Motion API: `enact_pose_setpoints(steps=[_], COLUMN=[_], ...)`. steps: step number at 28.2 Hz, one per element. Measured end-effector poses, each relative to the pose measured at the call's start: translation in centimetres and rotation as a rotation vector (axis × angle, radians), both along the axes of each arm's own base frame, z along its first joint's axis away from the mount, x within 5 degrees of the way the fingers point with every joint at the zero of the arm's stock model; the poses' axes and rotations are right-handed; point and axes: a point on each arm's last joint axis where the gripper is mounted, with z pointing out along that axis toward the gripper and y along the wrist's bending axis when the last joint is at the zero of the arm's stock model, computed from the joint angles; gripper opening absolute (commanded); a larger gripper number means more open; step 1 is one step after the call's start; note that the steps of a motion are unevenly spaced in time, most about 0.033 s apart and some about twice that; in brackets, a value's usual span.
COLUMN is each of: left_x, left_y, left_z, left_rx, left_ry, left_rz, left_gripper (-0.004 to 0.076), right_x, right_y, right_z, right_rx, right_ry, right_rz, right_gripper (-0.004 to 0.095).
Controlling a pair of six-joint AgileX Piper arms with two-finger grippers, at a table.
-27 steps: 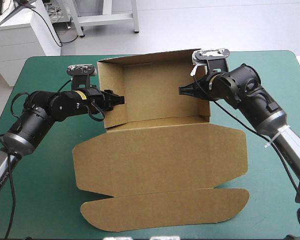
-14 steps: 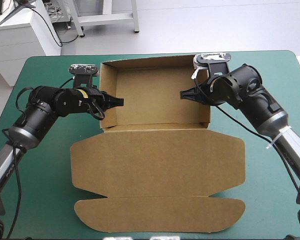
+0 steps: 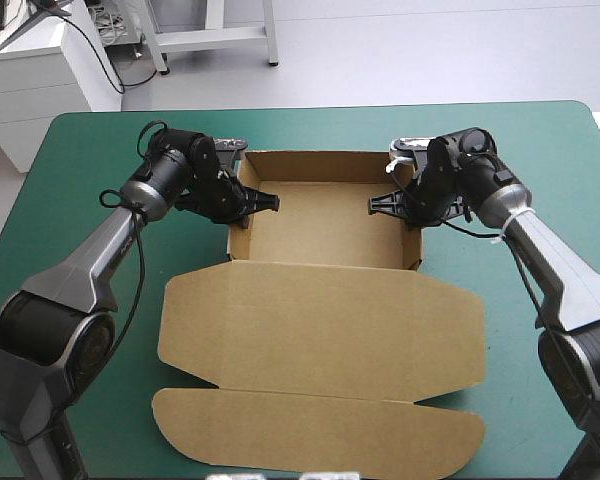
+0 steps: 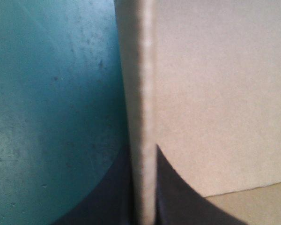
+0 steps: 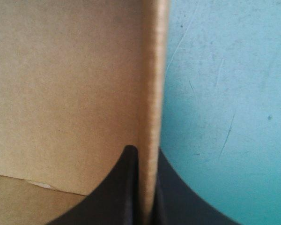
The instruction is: Fold the box
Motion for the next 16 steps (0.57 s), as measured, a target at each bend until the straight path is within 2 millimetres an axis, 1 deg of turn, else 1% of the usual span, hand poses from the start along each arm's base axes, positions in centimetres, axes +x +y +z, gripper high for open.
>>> enact_pose_setpoints(steps=[5,8,9,11,13,15,16], left_x=[0.8,0.8,0.8,0.8,0.8,0.8,0.8], left_y=[-0.3,-0.4,-0.4,-0.4,-0.5,-0.5,-0.6], left_z=[-2.3,-2.8,-2.8,-3.0,-3.1,-3.1,-3.1], left_rx=[0.017,0.023,0.023,0.024,0.022,0.023,0.024], left_ry=[0.061,0.082,0.084,0.090,0.089,0.088,0.088], left_rz=[0.003,-0.007,-0.009,-0.013,-0.030,-0.049,-0.059], left_gripper=[-0.0008,-0.0008,-0.0008,0.0005,0.0047,0.0112,0.0200], right_x=[1.1,1.2,1.2,1.2,1.2,1.1,1.0], right_y=[0.1,0.2,0.2,0.2,0.1,0.2,0.2], right_z=[-2.0,-2.3,-2.3,-2.3,-2.3,-2.3,-2.3], right_rx=[-0.011,-0.017,-0.019,-0.020,-0.024,-0.022,-0.021], right_ry=[0.040,0.046,0.046,0.048,0.052,0.063,0.064], right_rz=[0.003,0.015,0.025,0.039,0.045,0.055,0.061], right_gripper=[-0.0017,-0.0012,0.0002,0.0064,0.0199,0.0389,0.0579])
